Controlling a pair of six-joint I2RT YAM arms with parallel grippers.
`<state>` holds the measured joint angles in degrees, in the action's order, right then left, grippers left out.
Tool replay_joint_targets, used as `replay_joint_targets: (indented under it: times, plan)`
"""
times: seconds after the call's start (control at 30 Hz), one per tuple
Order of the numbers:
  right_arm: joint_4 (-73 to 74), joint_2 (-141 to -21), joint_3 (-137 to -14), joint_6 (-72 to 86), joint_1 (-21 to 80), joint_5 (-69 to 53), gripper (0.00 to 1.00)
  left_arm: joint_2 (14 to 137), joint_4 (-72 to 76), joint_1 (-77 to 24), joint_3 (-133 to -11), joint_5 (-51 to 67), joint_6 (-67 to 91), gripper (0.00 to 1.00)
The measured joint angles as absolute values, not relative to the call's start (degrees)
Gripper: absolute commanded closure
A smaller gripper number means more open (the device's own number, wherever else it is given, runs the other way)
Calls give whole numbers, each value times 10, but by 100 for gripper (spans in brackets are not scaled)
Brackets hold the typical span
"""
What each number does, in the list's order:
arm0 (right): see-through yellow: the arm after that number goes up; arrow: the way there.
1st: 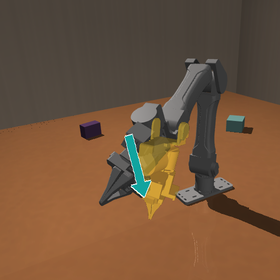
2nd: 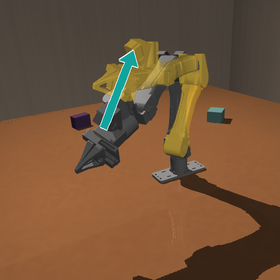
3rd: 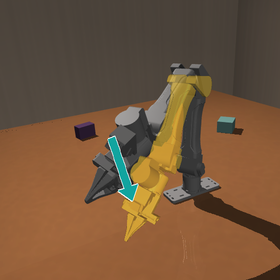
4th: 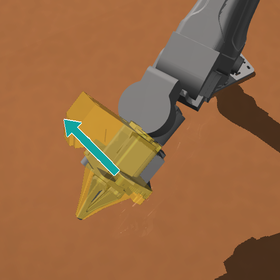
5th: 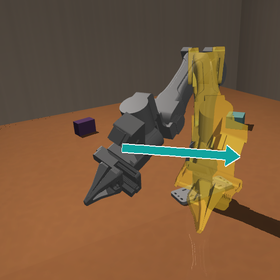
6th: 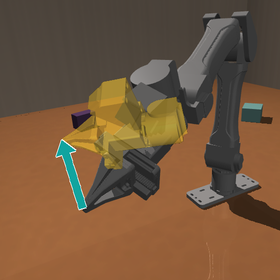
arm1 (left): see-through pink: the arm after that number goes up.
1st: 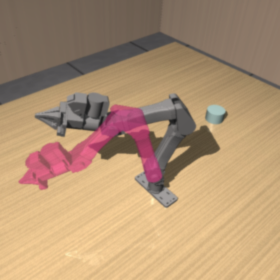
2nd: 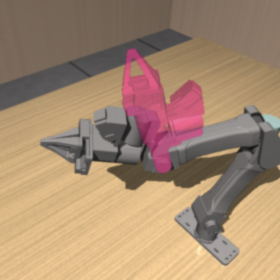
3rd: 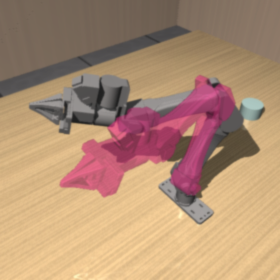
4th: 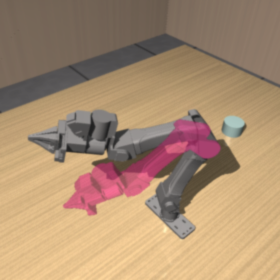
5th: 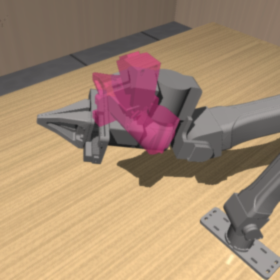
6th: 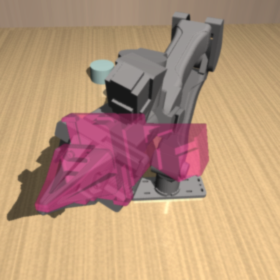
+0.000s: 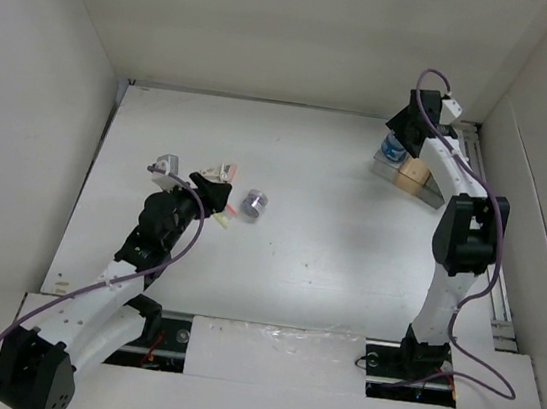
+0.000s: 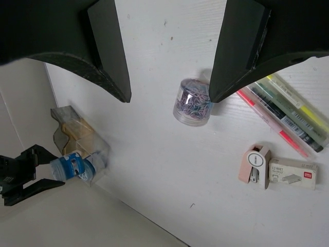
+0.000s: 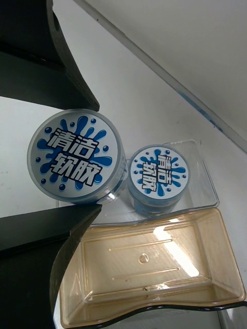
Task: Sort the stationery into containers
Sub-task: Place the stationery in the storage box.
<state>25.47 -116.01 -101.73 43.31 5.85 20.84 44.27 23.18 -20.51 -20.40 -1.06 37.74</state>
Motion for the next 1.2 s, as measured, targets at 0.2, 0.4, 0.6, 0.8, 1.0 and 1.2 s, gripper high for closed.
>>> replay_joint_targets:
  times: [0.2, 0.4, 0.6, 0.8, 1.0, 1.2]
  plan:
    - [254, -1161, -1017, 433, 57, 205, 62, 444, 236, -205, -206, -8, 377, 41]
    - [254, -1167, -1017, 433, 57, 205, 62, 444, 236, -205, -206, -7, 377, 41]
    - [255, -1174, -1017, 434, 57, 205, 61, 444, 236, -205, -206, -6, 377, 40]
    - [258, -1184, -1013, 434, 57, 209, 61, 444, 236, -205, -206, -6, 377, 40]
    - [262, -1186, -1003, 437, 57, 216, 54, 444, 236, -205, -206, -6, 377, 40]
    - [267, -1187, -1000, 438, 57, 222, 22, 445, 237, -205, -207, -7, 377, 40]
